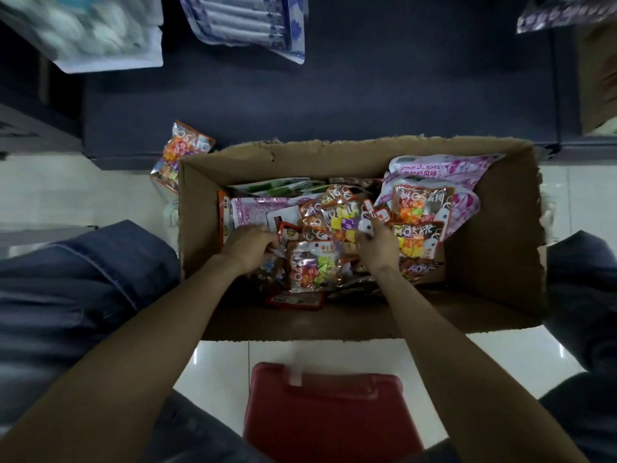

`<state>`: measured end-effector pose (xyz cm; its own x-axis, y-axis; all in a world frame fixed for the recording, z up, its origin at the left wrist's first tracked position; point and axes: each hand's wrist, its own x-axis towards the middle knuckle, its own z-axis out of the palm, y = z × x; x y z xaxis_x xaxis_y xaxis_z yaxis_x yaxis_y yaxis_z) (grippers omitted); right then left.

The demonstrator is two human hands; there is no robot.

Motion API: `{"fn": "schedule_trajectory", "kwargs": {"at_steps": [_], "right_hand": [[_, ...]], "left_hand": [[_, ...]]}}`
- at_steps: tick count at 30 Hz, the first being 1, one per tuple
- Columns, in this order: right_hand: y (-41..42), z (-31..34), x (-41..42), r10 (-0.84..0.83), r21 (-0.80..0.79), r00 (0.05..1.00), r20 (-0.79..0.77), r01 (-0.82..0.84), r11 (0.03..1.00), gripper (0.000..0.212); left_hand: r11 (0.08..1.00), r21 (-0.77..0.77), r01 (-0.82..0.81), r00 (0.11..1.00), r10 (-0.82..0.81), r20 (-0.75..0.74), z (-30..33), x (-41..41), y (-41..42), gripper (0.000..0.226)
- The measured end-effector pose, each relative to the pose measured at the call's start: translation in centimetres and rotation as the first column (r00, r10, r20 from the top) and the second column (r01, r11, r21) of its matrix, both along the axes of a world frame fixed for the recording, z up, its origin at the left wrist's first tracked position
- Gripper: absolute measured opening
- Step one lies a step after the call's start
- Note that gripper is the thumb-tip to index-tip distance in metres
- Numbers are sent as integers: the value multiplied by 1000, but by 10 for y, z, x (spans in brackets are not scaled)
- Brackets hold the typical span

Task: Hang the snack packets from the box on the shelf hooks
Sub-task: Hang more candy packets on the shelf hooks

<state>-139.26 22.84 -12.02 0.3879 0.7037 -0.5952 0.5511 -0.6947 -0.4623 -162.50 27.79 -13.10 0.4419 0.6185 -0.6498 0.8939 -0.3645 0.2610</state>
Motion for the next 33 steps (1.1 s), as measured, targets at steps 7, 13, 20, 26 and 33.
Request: {"fn": "schedule_trajectory", "kwargs": {"at_steps": [7, 13, 20, 26, 33], "right_hand": [[-8, 38, 18, 98, 235, 986, 133, -128, 963, 31], [-14, 103, 23, -26, 445, 999, 45, 3, 895, 37], [-16, 204, 42, 28, 600, 995, -95, 35, 799, 23], [-3, 248, 46, 129, 677, 990, 49, -128, 725, 19], [5, 247, 35, 245, 653, 929, 276, -368, 661, 24]], "left_hand": [[978, -17, -209, 943, 206, 261, 41, -5, 10, 29], [884, 45, -465, 774, 381, 506, 100, 7, 15, 22], [760, -71, -646, 484, 480, 732, 196, 25, 31, 16], [765, -26, -644, 405, 370, 836, 251, 41, 34, 12], [790, -38, -612, 414, 361, 835, 269, 51, 32, 17]]}}
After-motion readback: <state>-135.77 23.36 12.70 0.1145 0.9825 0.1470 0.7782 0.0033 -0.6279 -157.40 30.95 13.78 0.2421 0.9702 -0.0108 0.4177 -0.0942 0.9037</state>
